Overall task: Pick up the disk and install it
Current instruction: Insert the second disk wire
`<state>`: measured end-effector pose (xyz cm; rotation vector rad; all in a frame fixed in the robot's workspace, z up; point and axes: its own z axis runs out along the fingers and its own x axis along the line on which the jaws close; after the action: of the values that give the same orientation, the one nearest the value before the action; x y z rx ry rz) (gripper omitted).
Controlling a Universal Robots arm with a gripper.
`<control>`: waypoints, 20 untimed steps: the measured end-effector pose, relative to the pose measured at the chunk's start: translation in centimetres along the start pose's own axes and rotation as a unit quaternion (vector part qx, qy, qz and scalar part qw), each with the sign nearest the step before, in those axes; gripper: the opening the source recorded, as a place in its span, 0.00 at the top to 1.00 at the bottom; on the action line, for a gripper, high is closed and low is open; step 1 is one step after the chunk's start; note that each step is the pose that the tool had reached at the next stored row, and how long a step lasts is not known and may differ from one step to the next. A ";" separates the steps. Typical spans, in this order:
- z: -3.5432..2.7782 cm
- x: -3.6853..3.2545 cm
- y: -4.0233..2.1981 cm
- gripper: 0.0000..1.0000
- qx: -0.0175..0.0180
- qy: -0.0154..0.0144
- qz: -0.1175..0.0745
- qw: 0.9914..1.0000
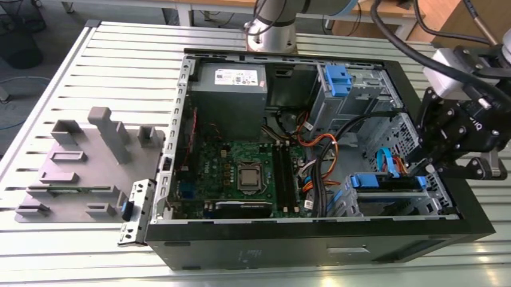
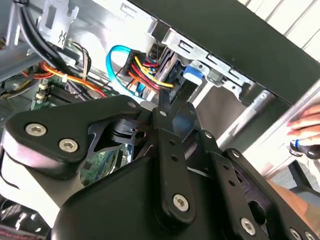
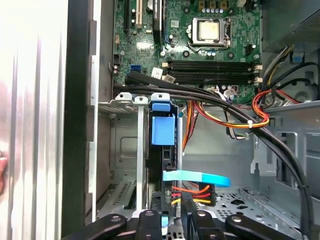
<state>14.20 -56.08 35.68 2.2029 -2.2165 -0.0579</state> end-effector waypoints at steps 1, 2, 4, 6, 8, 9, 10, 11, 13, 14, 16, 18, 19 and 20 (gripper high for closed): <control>-0.22 0.00 0.01 0.70 0.000 0.000 0.000 1.000; -0.23 0.00 0.01 0.70 0.000 0.000 0.000 1.000; -0.22 0.00 0.07 0.70 0.000 0.000 0.000 1.000; -0.21 0.00 0.41 0.70 0.001 0.000 0.000 1.000; -0.16 0.00 0.72 0.70 0.001 0.000 0.000 1.000; -0.16 0.01 0.73 0.70 0.001 0.000 0.000 1.000; -0.16 0.01 0.73 0.70 0.001 0.000 0.000 1.000; -0.16 0.00 0.73 0.70 0.001 0.000 0.000 1.000; -0.17 0.00 0.73 0.70 0.001 0.000 0.000 1.000; -0.21 0.00 0.74 0.70 0.001 0.000 0.000 1.000; -0.25 0.00 0.74 0.70 0.001 0.000 0.000 1.000; -0.27 0.00 0.74 0.70 0.001 0.000 0.000 1.000; -0.30 0.00 0.74 0.70 0.001 0.000 0.000 1.000; -0.30 0.00 0.74 0.70 0.001 0.000 0.000 1.000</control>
<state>13.47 -56.08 36.01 2.2046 -2.2181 -0.0553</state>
